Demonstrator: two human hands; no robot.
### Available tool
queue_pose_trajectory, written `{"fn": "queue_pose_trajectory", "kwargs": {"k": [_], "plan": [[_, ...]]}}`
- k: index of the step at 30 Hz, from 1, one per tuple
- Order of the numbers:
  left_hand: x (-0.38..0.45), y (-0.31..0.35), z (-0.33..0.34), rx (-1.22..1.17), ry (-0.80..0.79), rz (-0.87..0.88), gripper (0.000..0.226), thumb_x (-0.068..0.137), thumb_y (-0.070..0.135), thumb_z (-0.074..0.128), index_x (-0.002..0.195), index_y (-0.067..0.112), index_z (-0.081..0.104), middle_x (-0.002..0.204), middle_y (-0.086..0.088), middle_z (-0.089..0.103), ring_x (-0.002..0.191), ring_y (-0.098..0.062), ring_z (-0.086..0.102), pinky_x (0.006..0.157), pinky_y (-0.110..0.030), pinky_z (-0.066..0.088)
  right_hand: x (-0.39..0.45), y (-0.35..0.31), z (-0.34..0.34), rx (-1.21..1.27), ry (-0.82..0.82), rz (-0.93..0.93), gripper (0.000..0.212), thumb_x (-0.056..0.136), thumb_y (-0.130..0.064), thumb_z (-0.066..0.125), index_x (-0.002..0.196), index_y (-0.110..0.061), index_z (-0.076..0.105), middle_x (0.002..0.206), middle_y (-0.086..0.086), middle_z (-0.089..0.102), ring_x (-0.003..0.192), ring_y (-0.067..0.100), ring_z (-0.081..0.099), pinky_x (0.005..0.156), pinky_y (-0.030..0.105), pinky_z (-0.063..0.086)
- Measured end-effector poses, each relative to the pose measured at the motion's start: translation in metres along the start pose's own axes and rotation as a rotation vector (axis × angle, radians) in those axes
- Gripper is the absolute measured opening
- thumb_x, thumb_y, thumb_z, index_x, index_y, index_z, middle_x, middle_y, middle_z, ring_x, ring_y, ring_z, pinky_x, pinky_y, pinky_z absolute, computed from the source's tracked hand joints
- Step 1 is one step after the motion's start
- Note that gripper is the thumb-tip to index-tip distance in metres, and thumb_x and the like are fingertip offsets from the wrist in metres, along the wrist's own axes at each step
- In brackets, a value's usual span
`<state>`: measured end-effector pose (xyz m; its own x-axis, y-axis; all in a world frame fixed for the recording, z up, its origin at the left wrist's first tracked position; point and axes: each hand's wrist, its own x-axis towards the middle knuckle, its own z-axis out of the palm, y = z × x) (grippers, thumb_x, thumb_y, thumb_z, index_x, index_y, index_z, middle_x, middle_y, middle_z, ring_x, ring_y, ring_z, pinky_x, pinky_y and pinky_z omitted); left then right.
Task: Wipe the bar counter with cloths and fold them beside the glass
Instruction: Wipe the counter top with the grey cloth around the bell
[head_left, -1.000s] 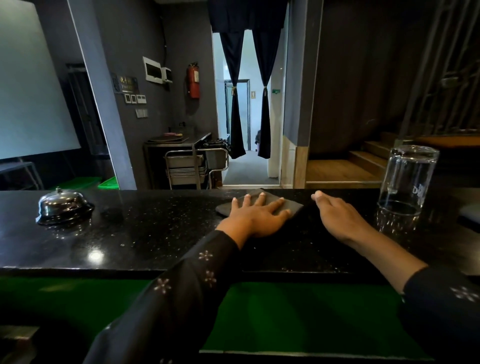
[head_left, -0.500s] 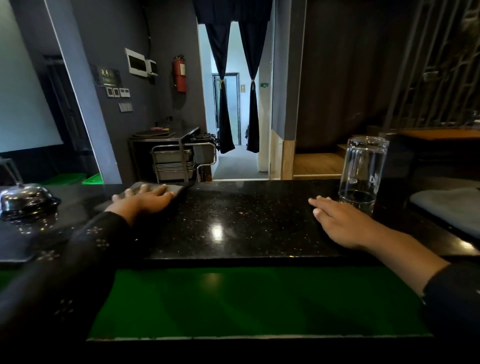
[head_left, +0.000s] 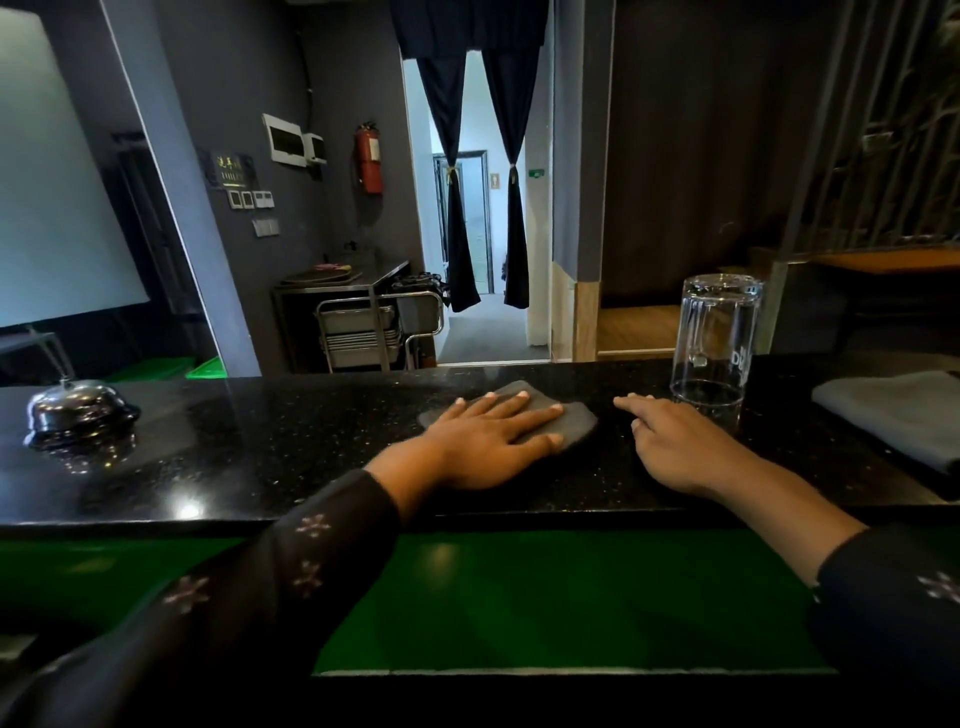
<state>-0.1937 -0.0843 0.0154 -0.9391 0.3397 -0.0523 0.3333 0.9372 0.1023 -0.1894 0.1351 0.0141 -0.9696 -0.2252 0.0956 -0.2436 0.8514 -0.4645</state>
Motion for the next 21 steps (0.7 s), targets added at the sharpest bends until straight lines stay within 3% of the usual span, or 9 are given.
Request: {"fn": "queue_pose_trajectory", "kwargs": {"k": [3,7,11,14,18,21], "plan": [[-0.006,-0.047,-0.009,0.029,0.004,-0.127,0.058,0.088,0.068,0.012,0.143,0.052,0.001,0.160,0.006,-0.003,0.146,-0.025,-0.004,0.113,-0.056,-0.005,-0.001,0.000,0.001,0.016,-0.005,-0.001,0.047,0.101,-0.014,0.027,0.148,-0.016,0.027,0.159,0.003,0.019,0.147,0.018,0.014,0.118,0.036,0.016],[0.007,-0.106,-0.020,-0.008,-0.027,-0.434,0.062,0.086,0.071,0.013,0.144,0.050,0.003,0.160,0.001,-0.003,0.145,-0.033,-0.003,0.112,-0.062,-0.003,0.001,0.000,0.001,0.029,0.013,0.004,0.048,0.101,-0.017,0.027,0.148,-0.018,0.027,0.158,0.004,0.022,0.146,0.019,0.016,0.116,0.037,0.018],[0.032,-0.089,-0.022,-0.034,-0.012,-0.566,0.063,0.086,0.072,0.014,0.144,0.049,0.006,0.160,-0.002,-0.003,0.145,-0.037,-0.005,0.110,-0.063,-0.005,0.001,0.000,0.002,0.055,0.031,0.016,0.049,0.100,-0.018,0.028,0.149,-0.020,0.023,0.148,0.017,0.039,0.136,0.031,0.037,0.099,0.037,0.036],[0.061,-0.033,-0.020,-0.023,-0.017,-0.439,0.066,0.084,0.074,0.014,0.144,0.049,0.006,0.160,-0.002,-0.004,0.144,-0.040,-0.006,0.109,-0.065,-0.006,0.000,-0.001,0.001,0.072,0.060,0.014,0.050,0.099,-0.017,0.030,0.148,-0.021,0.021,0.149,0.016,0.037,0.134,0.030,0.038,0.106,0.042,0.035],[0.091,0.057,-0.014,-0.051,-0.052,-0.216,0.064,0.087,0.070,0.017,0.146,0.046,0.006,0.160,-0.003,-0.005,0.144,-0.037,-0.010,0.111,-0.063,-0.008,0.001,0.002,-0.003,0.164,0.142,0.001,0.050,0.098,-0.016,0.031,0.147,-0.022,0.022,0.140,0.017,0.045,0.117,0.028,0.049,0.099,0.044,0.041],[0.084,0.090,-0.008,-0.042,-0.062,-0.101,0.061,0.091,0.064,0.018,0.147,0.043,0.005,0.160,-0.003,-0.004,0.145,-0.035,-0.010,0.112,-0.059,-0.009,0.004,0.005,-0.005,0.274,0.224,0.032,0.047,0.100,-0.023,0.028,0.147,-0.022,0.024,0.148,0.016,0.037,0.130,0.030,0.042,0.103,0.038,0.036]]}}
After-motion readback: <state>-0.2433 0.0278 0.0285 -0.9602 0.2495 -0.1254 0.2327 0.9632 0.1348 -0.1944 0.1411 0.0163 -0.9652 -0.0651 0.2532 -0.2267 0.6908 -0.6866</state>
